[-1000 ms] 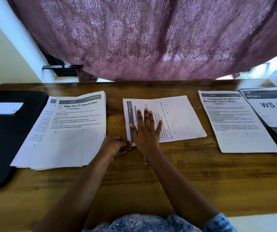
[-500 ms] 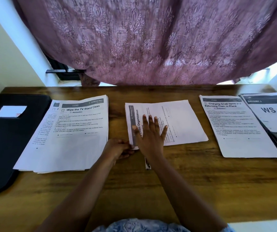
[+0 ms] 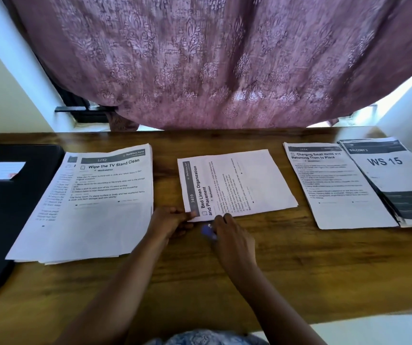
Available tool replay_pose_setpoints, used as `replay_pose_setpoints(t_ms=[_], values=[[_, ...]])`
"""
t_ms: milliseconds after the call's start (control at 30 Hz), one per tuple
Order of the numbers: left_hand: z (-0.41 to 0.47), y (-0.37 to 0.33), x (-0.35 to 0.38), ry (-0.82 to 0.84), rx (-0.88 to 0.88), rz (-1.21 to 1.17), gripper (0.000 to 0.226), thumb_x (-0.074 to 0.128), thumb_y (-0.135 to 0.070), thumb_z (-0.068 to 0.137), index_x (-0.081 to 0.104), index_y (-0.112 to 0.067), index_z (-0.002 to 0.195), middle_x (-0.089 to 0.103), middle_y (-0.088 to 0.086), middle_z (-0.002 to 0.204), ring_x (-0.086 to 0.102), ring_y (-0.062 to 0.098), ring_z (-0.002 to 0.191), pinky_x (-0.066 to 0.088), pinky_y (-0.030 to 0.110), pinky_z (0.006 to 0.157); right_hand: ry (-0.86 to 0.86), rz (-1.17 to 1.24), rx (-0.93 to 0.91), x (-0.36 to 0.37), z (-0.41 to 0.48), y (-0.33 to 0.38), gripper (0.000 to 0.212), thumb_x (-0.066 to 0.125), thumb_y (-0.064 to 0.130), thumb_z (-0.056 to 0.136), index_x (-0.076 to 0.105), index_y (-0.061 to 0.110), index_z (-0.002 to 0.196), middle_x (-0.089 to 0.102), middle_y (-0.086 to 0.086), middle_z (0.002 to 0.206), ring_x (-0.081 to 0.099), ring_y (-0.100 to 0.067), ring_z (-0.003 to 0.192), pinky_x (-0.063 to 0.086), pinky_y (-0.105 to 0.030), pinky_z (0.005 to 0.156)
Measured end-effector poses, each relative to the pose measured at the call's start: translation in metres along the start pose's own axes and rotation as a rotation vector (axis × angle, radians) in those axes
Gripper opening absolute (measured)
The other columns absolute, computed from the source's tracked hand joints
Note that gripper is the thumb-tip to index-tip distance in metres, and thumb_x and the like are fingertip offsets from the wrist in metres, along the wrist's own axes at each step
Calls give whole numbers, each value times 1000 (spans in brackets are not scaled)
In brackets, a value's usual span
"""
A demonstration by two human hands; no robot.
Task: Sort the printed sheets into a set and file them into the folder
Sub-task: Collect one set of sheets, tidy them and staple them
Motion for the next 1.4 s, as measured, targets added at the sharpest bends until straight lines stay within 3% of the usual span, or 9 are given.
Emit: replay_pose_setpoints(t_ms=[300, 467, 533, 633, 700, 833, 967, 1133, 1400], values=[[-11, -16, 12, -87, 174, -198, 11, 61, -21, 93, 54, -25, 100, 70, 2, 110, 73, 17, 85, 60, 29, 65, 38, 132, -103, -30, 11, -34, 42, 73, 43, 76, 56, 22, 109, 52, 4, 118, 52, -13, 105, 48, -27, 81], [-46, -78, -13, -256, 628, 181, 10, 57, -18, 95, 50, -23, 100, 68, -9, 97, 69, 1, 71, 58, 23, 58, -157, 478, -136, -84, 97, -34, 70, 79, 46, 70, 51, 21, 129, 49, -2, 134, 45, -22, 124, 41, -41, 100], [-61, -110, -36, -344, 775, 329, 13, 56, -14, 95, 52, -18, 107, 67, -9, 93, 68, 3, 68, 56, 25, 55, -203, 608, -185, -105, 124, -24, 88, 82, 47, 65, 42, 20, 139, 46, -1, 139, 43, -16, 127, 38, -36, 104], [-85, -157, -76, -341, 891, 290, 16, 52, -10, 96, 52, -12, 112, 68, -5, 90, 69, 4, 74, 59, 27, 59, -124, 1010, -307, -129, 148, -2, 75, 81, 11, 71, 41, 20, 133, 52, 5, 130, 54, 0, 113, 44, -20, 94], [-101, -188, -101, -315, 914, 200, 15, 50, -8, 98, 50, -15, 112, 65, 4, 82, 67, 1, 68, 55, 19, 55, -29, 1309, -355, -134, 154, 15, 59, 76, 2, 74, 49, 8, 126, 65, -9, 118, 64, -18, 107, 54, -35, 87], [-88, -223, -162, -346, 862, 104, 13, 54, -15, 98, 55, -17, 111, 65, 12, 82, 65, 4, 66, 50, 24, 55, 164, 1471, -271, -117, 160, 54, 23, 65, 0, 84, 65, -1, 107, 73, -10, 99, 70, -26, 89, 57, -37, 76], [-33, -187, -215, -373, 602, 53, 13, 51, -6, 96, 59, -14, 102, 68, 6, 84, 65, 13, 64, 52, 22, 55, 25, 1322, -110, -74, 170, 76, 12, 64, 2, 87, 64, 1, 99, 70, 4, 89, 65, 2, 67, 49, -21, 67], [30, -70, -256, -400, 262, 700, 32, 63, -22, 92, 63, -9, 122, 65, 10, 121, 60, 29, 113, 45, 33, 94, 28, 1194, 169, 17, 165, 83, 20, 64, 11, 89, 59, 2, 107, 64, -14, 112, 61, -25, 90, 53, -31, 72], [39, -9, -243, -330, 230, 1303, 52, 31, -51, 100, 20, -41, 150, 15, -11, 160, 25, 26, 142, 35, 45, 106, 27, 964, 208, 56, 158, 102, 27, 65, 21, 89, 63, 6, 111, 68, -11, 111, 66, -26, 92, 54, -36, 79]])
Point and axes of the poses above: each hand's wrist, its own z-axis towards the middle knuckle, its own x-axis out of the palm, y = z × x, the point moved 5 cm from there along z, towards the middle knuckle
